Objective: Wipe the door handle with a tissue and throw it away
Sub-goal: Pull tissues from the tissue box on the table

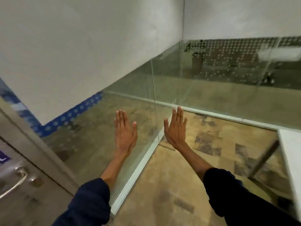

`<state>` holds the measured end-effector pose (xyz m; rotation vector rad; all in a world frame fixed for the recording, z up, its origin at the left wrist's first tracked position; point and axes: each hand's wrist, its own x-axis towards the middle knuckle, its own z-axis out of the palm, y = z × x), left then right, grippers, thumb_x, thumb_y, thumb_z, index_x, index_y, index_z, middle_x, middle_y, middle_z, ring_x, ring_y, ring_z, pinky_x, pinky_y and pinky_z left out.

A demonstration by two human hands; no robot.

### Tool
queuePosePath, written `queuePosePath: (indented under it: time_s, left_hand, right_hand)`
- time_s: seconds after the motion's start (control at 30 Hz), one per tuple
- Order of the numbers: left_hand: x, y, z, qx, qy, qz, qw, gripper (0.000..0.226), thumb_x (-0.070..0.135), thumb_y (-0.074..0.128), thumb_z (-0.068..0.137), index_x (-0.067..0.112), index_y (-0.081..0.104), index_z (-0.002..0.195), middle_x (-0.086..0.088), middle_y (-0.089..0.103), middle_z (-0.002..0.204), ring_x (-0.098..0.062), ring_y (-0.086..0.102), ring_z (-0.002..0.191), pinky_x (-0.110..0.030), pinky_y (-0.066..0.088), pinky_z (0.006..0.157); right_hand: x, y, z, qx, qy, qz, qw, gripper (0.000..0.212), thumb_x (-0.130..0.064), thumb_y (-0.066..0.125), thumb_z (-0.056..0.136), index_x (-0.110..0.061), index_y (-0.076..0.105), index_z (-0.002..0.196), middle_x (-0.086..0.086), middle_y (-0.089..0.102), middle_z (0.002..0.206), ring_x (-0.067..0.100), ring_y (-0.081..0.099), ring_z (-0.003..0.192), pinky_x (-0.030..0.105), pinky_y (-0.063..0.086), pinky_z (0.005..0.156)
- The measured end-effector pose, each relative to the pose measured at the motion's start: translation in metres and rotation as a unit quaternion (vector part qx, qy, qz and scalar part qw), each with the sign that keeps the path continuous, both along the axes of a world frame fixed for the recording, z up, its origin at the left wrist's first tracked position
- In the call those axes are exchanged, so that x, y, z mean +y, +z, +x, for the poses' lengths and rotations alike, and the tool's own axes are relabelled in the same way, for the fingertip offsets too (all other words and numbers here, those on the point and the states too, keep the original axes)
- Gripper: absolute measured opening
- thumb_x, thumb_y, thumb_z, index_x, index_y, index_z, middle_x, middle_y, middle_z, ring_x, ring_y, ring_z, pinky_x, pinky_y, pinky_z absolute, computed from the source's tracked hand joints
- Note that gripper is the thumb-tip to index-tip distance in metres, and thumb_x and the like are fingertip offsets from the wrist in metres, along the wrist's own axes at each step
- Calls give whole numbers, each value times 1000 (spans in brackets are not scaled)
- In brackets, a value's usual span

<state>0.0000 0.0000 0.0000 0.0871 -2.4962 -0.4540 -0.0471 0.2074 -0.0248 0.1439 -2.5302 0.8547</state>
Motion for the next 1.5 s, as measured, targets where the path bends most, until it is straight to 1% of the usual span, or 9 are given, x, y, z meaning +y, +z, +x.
queuePosePath:
  time_s: [0.27,0.4,0.63,0.7,0.83,1.03,1.13,1.27,1.5]
  left_hand:
    - [185,-36,-53,-59,-144,63,986,56,18,45,106,-9,31,152,-30,31,160,-38,22,155,-46,24,127]
    - [289,-57,-58,-80,-233,92,965,51,13,52,102,-6,39,148,-31,42,152,-45,36,147,-56,41,115]
    - [457,-83,-49,-82,-412,28,907,35,7,58,97,-2,60,132,-28,70,113,-46,67,100,-52,56,87]
    - [502,-90,-38,-98,-449,13,888,23,5,63,94,0,68,116,-25,73,84,-45,70,78,-49,58,74]
    - [573,-105,-18,-117,-551,-34,826,6,4,69,90,1,70,95,-23,67,65,-42,64,62,-44,56,61]
    - [654,-135,10,-158,-674,-73,718,18,13,58,99,3,71,106,-21,75,73,-41,68,68,-44,51,87]
    - [674,-152,30,-193,-722,-100,656,21,16,54,101,6,71,109,-17,77,82,-38,69,77,-39,50,95]
    - [685,-173,66,-205,-781,-141,574,24,24,53,100,9,70,109,-12,77,82,-36,69,81,-37,46,98]
    - [701,-195,119,-206,-835,-238,452,28,30,49,102,12,63,120,-9,76,107,-33,69,97,-37,49,91]
  right_hand:
    - [186,-40,17,-59,-154,-22,986,65,-44,29,103,-10,9,155,10,-3,164,23,-6,152,52,2,121]
    - [280,-63,47,-83,-247,-15,965,66,-46,27,103,-12,7,155,10,-4,164,23,-7,152,50,1,122]
    - [406,-92,122,-111,-417,-45,901,65,-48,22,103,-13,4,156,8,-7,164,20,-11,151,48,-3,123]
    - [433,-102,144,-117,-456,-61,880,65,-48,23,103,-15,4,156,6,-8,164,18,-13,151,47,-5,123]
    - [469,-118,185,-125,-541,-95,826,63,-46,25,104,-13,12,155,6,-2,165,19,-7,152,47,-2,123]
    - [497,-137,250,-160,-641,-133,739,49,-29,42,101,-9,37,145,13,31,157,29,27,146,46,25,118]
    - [493,-148,281,-187,-674,-160,697,46,-23,48,97,-10,43,141,16,54,138,33,48,128,44,40,105]
    - [472,-164,317,-225,-713,-161,644,36,-22,49,97,-14,52,132,13,67,120,32,63,107,41,47,92]
    - [458,-183,352,-239,-736,-170,610,26,-23,49,98,-16,68,114,6,72,110,29,66,97,40,48,89]
